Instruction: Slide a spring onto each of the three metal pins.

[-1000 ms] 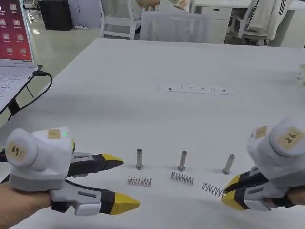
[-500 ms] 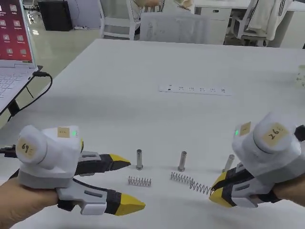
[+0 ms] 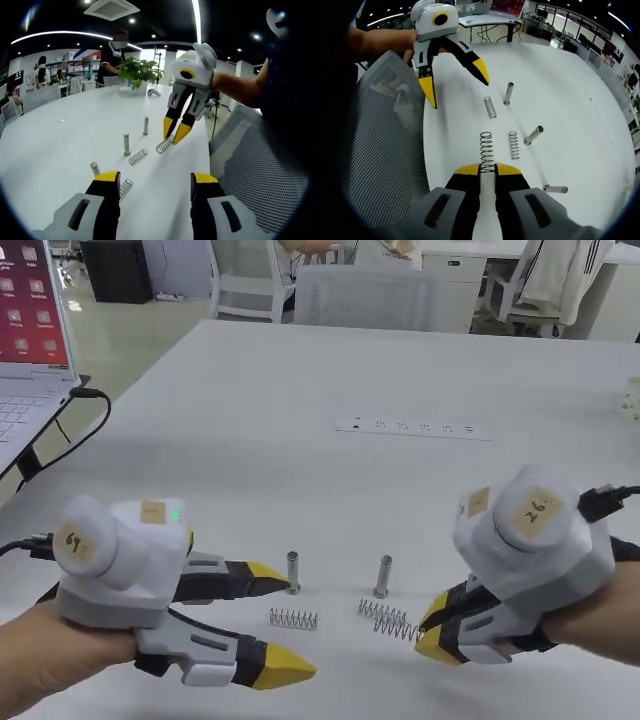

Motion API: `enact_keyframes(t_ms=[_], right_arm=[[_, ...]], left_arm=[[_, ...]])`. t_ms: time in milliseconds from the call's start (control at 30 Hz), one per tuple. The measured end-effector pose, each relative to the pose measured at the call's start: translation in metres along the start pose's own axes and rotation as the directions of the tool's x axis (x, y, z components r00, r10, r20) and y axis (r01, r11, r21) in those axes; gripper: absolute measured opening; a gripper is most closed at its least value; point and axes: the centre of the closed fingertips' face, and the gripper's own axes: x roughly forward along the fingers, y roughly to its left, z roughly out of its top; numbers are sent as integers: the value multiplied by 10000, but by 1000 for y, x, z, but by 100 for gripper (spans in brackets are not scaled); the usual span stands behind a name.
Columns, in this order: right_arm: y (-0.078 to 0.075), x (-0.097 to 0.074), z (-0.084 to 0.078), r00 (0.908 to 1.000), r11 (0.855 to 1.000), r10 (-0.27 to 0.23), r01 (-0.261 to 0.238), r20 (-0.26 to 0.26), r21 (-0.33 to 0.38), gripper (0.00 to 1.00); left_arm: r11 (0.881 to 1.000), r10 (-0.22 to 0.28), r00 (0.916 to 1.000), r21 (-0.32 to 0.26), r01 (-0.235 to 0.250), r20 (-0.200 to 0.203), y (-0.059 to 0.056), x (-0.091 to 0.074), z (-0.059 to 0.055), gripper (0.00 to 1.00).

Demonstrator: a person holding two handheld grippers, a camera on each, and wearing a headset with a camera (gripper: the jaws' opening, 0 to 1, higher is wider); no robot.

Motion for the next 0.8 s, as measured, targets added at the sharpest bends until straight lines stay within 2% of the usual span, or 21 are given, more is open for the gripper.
enact_keyframes(t_ms=[133, 800], right_arm=[[2, 3, 2, 10000, 9999, 80, -81, -56, -127, 8], [9, 11, 17, 9992, 9972, 373, -381, -123, -651, 8]], left_arm=[[9998, -144, 9999, 107, 144, 86, -3, 2, 4, 49], [9955, -784, 9968, 531, 790, -137, -7, 17, 6, 43]])
